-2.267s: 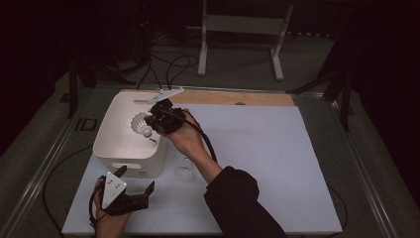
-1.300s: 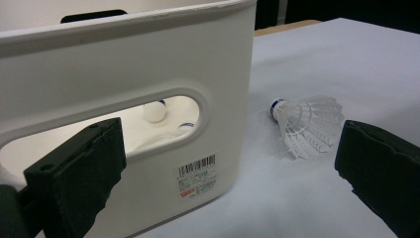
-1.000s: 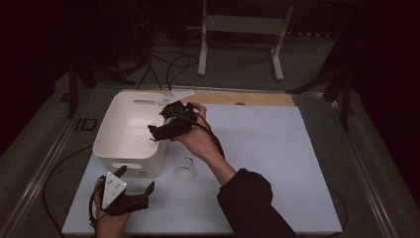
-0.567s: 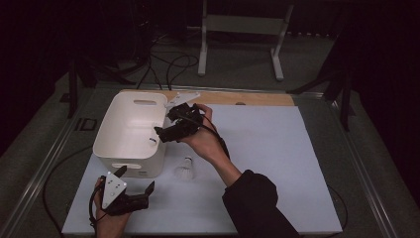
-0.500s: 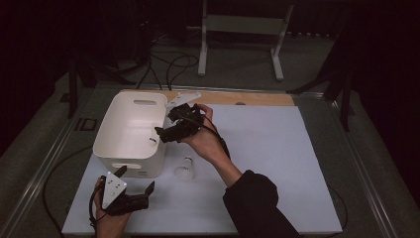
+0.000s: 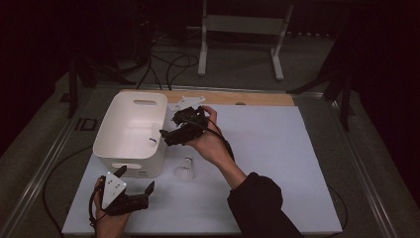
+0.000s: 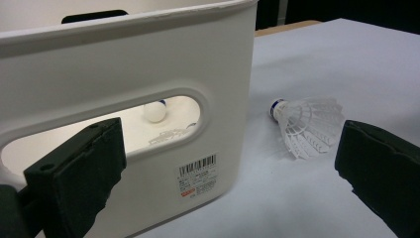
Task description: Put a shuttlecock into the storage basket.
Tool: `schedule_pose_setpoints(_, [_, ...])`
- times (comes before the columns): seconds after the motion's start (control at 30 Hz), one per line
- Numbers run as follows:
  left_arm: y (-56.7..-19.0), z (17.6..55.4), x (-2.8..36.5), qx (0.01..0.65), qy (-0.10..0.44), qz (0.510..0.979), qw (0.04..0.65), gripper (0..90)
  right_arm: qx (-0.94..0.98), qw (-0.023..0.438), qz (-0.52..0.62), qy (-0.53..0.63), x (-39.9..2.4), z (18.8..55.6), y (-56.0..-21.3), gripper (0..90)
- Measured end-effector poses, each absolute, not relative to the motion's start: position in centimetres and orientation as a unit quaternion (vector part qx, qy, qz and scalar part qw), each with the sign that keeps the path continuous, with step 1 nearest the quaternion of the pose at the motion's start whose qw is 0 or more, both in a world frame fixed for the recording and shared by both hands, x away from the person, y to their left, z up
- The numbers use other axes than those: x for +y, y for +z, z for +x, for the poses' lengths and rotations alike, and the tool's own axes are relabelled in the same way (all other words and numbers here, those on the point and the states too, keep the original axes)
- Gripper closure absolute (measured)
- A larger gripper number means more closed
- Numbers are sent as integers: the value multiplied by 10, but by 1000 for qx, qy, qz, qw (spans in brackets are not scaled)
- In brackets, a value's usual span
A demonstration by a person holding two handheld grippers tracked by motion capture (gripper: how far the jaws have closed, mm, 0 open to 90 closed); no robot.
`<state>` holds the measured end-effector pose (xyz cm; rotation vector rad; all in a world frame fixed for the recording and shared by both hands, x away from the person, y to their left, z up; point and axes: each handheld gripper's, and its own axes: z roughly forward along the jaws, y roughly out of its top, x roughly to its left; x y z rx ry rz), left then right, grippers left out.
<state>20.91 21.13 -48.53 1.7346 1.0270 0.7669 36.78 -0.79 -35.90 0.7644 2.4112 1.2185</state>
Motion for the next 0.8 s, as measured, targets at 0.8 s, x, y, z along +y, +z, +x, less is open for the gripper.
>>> schedule_pose_setpoints(0.8, [-485,209,211,420,313,708,473,0,856,187,268,400,-28,363,-378,91])
